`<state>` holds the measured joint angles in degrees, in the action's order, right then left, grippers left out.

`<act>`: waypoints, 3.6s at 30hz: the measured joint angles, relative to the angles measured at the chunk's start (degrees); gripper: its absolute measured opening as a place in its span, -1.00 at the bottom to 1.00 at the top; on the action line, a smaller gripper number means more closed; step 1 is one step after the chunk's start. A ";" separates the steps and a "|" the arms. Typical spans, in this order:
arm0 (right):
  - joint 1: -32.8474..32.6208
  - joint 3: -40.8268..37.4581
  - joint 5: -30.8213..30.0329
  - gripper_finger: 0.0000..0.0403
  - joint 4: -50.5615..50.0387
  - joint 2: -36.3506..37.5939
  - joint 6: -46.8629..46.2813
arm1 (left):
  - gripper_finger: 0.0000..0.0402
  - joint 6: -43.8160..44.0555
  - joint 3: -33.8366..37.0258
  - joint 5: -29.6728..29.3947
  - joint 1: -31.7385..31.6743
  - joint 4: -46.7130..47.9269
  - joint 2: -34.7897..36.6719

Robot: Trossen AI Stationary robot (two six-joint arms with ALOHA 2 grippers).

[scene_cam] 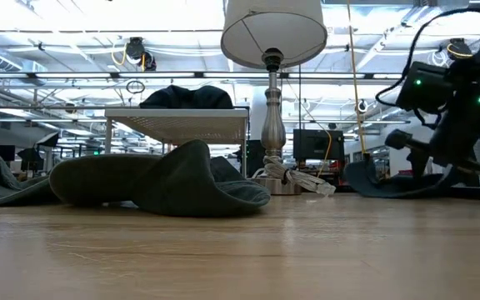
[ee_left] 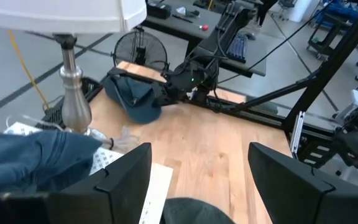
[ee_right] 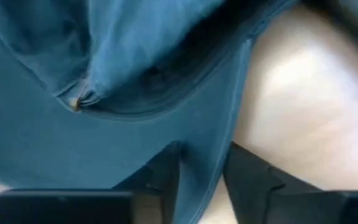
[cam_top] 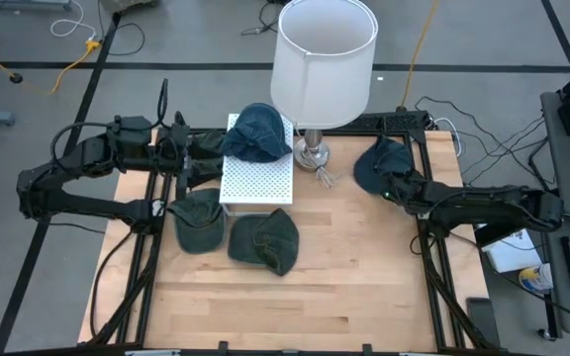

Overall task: Pick & Place hat
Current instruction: Stack the blue cap on the blue caps on the shelf

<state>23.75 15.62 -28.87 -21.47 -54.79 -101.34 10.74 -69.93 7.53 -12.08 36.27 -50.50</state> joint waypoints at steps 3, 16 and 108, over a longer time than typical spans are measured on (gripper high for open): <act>-0.56 -1.69 0.47 -0.72 4.75 -0.07 -0.09 | 0.36 1.13 0.00 0.03 0.00 1.57 0.00; -3.45 1.58 7.89 -0.98 7.39 9.18 14.36 | 0.36 4.06 0.00 2.57 0.00 3.07 0.00; -49.73 68.16 -2.72 -0.99 7.49 -33.33 68.93 | 0.20 26.53 0.00 22.79 10.30 -11.04 -7.02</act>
<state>-25.98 83.79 -31.60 -13.97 -88.12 -32.41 37.28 -69.93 30.32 -1.77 25.23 -57.52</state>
